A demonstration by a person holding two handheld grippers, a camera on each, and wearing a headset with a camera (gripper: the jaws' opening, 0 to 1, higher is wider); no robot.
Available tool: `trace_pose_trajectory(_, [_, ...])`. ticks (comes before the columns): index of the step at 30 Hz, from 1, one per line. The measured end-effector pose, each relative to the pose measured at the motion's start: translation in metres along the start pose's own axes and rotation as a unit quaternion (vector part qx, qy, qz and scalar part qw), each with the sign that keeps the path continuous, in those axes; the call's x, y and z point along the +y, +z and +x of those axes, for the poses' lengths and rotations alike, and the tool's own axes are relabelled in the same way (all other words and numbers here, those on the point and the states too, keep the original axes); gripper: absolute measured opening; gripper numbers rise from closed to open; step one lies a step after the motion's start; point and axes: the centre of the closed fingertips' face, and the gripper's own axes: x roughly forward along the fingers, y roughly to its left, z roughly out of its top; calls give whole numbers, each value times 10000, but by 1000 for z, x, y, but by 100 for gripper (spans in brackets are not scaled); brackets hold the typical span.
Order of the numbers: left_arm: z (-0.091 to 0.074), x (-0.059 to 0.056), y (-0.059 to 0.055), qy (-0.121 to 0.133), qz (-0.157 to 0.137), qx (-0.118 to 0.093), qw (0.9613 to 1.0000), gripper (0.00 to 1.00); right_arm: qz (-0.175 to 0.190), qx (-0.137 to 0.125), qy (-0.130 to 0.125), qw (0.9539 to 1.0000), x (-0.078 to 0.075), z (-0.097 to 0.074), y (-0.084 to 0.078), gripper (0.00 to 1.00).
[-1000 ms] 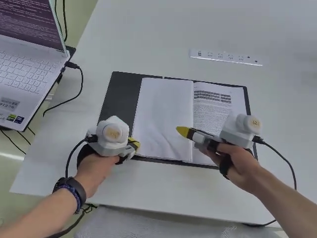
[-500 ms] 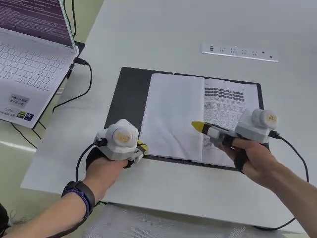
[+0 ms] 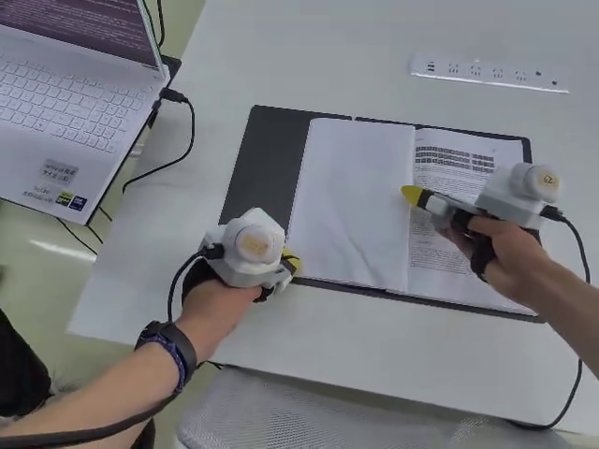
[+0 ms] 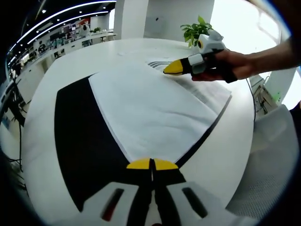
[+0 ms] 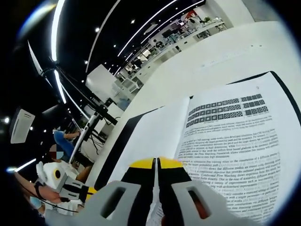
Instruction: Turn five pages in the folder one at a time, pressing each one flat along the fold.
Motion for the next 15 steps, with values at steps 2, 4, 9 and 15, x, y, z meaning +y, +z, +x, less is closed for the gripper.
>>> trace_pose_trajectory(2, [0, 0, 0, -29, -13, 11, 10000, 0, 34, -35, -14, 10000, 0, 1, -1, 0])
trace_pose_trajectory(4, [0, 0, -1, -41, -2, -7, 10000, 0, 42, -81, 12, 10000, 1, 1, -1, 0])
trace_pose_trajectory(9, [0, 1, -1, -82, 66, -12, 9999, 0, 62, -206, -3, 9998, 1, 4, 3, 0])
trace_pose_trajectory(15, [0, 0, -1, -42, 77, -29, 10000, 0, 359, -521, -90, 9980, -8, 15, 20, 0])
